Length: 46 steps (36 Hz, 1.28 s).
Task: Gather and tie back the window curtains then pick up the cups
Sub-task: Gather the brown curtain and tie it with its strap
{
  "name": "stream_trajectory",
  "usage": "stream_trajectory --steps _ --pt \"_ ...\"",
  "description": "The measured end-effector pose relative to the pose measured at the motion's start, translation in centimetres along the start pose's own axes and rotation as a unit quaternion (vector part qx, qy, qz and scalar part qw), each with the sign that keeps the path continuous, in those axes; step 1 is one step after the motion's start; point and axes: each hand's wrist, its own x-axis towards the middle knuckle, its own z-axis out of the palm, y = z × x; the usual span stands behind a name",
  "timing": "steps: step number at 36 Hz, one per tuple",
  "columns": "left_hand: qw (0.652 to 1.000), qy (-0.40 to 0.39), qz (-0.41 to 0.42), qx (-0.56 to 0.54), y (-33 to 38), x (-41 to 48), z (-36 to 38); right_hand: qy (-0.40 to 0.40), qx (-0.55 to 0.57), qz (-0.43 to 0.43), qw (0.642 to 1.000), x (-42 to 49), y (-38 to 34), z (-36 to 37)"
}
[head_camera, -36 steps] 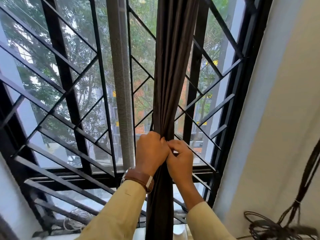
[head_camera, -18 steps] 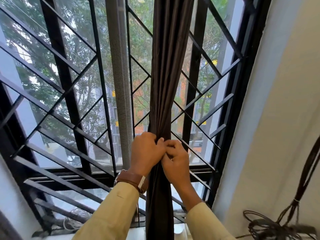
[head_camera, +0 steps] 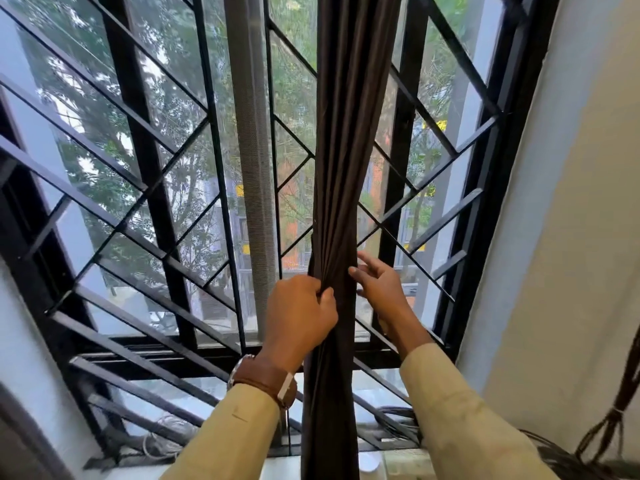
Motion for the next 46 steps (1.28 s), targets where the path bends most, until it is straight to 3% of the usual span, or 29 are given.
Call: stream_trajectory --steps 12,18,34,38,43,46 --pt "0.997 0.014 -0.055 0.044 -0.3 1.3 -0.3 0.134 -0.028 -0.068 0.988 -1.7 1.7 0.0" --pt "0.997 0.030 -0.053 0.039 0.7 1.8 1.0 0.147 -0.027 -0.113 0.982 -4.2 2.7 1.9" --pt "0.995 0.015 -0.090 -0.031 1.7 1.4 1.5 0.099 -0.075 -0.208 0.970 -5.6 2.9 3.4" --pt "0.996 0.003 -0.067 -0.057 1.9 0.9 1.4 0.086 -0.076 -0.228 0.967 -5.6 2.8 3.2" --pt "0.996 -0.002 -0.065 -0.061 1.7 0.9 1.1 0.057 -0.070 -0.233 0.968 -5.6 2.6 3.0" --pt "0.997 0.003 -0.070 -0.044 1.1 0.9 0.8 0.036 -0.065 -0.192 0.979 -5.2 2.4 2.2"
